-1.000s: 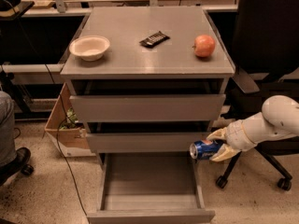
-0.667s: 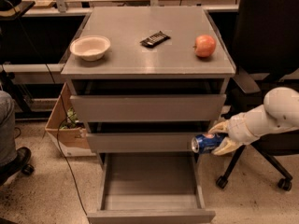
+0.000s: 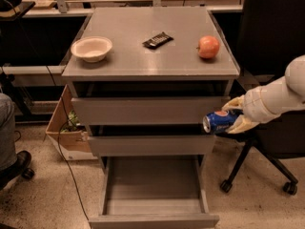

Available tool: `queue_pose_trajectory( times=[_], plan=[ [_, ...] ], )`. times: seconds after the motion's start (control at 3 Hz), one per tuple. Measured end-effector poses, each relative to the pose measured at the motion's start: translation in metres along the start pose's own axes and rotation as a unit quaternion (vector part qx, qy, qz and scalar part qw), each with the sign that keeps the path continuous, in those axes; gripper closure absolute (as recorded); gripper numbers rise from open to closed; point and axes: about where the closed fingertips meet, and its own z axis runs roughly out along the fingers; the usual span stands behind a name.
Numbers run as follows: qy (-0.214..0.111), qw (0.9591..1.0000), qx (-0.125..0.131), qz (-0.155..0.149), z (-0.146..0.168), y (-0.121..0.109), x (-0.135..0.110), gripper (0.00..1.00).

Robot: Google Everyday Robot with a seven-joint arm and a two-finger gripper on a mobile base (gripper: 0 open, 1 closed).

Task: Pick pepsi can from bottom drawer and place on counter

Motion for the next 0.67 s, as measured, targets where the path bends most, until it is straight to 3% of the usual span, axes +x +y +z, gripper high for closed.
queue_pose_trajectory(
  times=[0.67],
  plan=[
    [0.015, 0.9983, 0.052, -0.023, -0.079, -0.080, -0.031, 1.00]
  ],
)
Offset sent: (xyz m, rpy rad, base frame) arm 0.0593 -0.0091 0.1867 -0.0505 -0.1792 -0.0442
